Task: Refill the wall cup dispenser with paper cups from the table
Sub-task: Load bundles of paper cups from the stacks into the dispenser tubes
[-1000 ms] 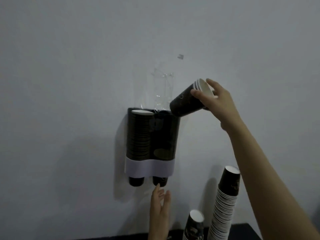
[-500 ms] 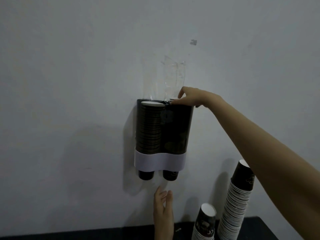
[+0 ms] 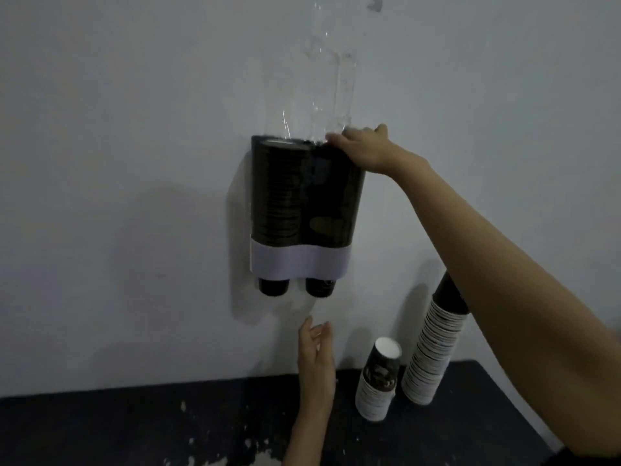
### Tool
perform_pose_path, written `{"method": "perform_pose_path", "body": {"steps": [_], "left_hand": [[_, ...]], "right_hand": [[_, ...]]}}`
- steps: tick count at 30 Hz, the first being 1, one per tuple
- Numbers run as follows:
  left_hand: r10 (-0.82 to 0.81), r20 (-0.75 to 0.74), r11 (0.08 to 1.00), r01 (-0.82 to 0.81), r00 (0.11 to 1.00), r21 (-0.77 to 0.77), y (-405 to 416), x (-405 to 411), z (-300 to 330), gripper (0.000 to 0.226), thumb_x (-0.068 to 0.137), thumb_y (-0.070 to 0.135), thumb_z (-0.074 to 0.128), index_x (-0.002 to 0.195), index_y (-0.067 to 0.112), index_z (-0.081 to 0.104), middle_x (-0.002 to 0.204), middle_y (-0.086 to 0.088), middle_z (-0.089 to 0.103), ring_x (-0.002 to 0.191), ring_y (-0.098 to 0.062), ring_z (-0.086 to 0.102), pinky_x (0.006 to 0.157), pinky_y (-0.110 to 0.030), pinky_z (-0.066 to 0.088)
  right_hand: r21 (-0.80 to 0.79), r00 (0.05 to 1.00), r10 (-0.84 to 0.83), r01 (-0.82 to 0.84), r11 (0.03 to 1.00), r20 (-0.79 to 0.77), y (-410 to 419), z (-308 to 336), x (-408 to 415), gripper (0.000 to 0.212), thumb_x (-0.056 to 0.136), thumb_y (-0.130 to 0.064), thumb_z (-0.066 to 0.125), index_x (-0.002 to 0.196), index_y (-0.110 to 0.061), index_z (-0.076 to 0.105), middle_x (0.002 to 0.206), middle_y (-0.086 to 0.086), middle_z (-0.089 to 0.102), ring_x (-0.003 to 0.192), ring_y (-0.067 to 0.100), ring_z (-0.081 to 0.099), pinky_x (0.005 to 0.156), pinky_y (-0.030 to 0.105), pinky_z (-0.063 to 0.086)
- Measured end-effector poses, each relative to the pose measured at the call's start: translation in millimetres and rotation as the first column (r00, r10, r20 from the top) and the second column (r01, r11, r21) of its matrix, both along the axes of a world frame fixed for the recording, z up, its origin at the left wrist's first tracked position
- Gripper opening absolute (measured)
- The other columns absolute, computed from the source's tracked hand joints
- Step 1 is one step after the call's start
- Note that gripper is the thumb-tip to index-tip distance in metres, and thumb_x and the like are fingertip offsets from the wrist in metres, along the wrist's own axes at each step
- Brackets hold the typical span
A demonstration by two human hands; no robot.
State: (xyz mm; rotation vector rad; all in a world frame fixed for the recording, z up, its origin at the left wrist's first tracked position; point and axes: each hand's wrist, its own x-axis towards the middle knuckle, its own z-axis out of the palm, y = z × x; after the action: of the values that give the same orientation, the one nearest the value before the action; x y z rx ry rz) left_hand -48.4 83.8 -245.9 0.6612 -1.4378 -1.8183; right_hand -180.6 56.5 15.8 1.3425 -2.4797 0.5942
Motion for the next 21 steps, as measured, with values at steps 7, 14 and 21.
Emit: {"method": "perform_pose_path", "body": {"steps": [7, 14, 21], "left_hand": [[-0.060, 0.133, 0.998, 0.059, 0.989, 0.010, 12.2, -5.4, -34.8, 0.047, 0.092, 0.019, 0.047, 0.136, 0.014, 0.033, 0.125, -0.006, 0.048, 0.109, -0.014, 0.046, 0.089, -0.024, 0.034], [-0.145, 0.351, 0.989, 0.135, 0.925, 0.052, 26.8, -29.1, -89.7, 0.054, 0.088, 0.007, 0.052, 0.137, 0.011, 0.031, 0.133, -0.013, 0.048, 0.120, -0.025, 0.048, 0.096, -0.029, 0.038], [-0.276, 0.555, 0.959, 0.260, 0.785, 0.110, 22.6, -58.8, -133.0, 0.068, 0.084, 0.000, 0.055, 0.142, 0.009, 0.021, 0.142, -0.012, 0.041, 0.129, -0.024, 0.042, 0.107, -0.034, 0.037]], "right_hand": [[-0.765, 0.893, 0.159, 0.255, 0.592, 0.421, 90.4, -163.6, -1.1, 0.027, 0.091, -0.017, 0.053, 0.116, -0.009, 0.051, 0.113, 0.006, 0.056, 0.106, 0.018, 0.051, 0.086, 0.011, 0.041], [-0.267, 0.565, -0.116, 0.549, 0.792, 0.817, 131.7, -381.4, -8.5, 0.113, 0.045, -0.027, 0.082, 0.136, 0.001, 0.022, 0.141, 0.020, 0.040, 0.132, 0.035, 0.040, 0.111, 0.047, 0.035], [-0.308, 0.560, -0.039, 0.511, 0.803, 0.827, 108.0, -426.1, -19.5, 0.123, 0.054, -0.006, 0.085, 0.148, -0.012, 0.006, 0.153, 0.011, 0.026, 0.141, 0.025, 0.027, 0.117, 0.044, 0.025]]}}
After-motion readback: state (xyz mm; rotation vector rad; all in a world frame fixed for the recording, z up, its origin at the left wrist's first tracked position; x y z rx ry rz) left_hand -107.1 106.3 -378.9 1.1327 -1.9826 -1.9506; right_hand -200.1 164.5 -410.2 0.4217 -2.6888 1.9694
